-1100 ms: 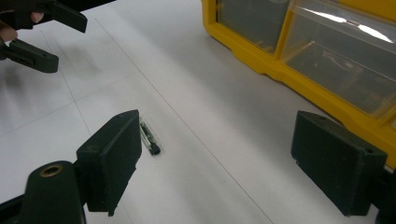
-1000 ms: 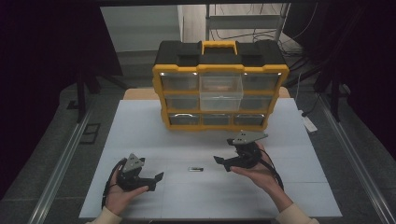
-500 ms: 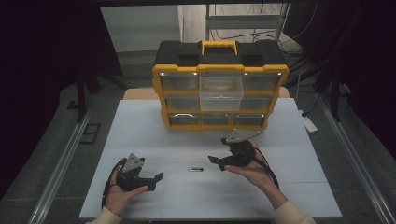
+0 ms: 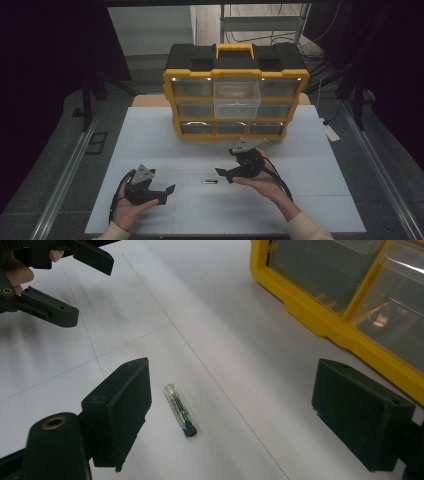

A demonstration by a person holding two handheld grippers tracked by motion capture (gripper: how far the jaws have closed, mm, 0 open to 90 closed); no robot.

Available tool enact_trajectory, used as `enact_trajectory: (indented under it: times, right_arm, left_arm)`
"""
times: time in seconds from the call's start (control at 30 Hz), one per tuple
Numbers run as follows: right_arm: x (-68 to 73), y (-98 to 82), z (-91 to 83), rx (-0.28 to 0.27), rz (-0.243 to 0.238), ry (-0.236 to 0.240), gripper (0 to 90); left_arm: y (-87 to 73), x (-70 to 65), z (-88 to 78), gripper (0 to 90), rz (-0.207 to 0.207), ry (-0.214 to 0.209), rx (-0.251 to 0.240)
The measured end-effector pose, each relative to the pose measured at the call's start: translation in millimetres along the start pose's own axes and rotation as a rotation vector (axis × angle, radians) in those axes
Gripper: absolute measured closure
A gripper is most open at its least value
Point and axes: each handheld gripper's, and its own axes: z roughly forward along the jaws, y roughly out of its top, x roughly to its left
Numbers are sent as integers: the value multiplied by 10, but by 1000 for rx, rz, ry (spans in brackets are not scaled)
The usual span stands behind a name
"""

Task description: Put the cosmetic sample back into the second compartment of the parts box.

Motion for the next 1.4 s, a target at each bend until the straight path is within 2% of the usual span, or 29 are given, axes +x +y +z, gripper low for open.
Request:
enact_trajectory:
  times: [0.97,1.37,1.4]
  right_arm:
    - [49,88,287,54,-25,42,170]
    - [78,35,441,143,-51,81,186]
    - [92,27,457,164,-51,87,189]
  left_arm:
    - [-1,-3,-13,80,6,-4,0]
    - [-2,0,-19,80,5,-6,-1]
    - [-2,-1,-20,80,6,-6,0]
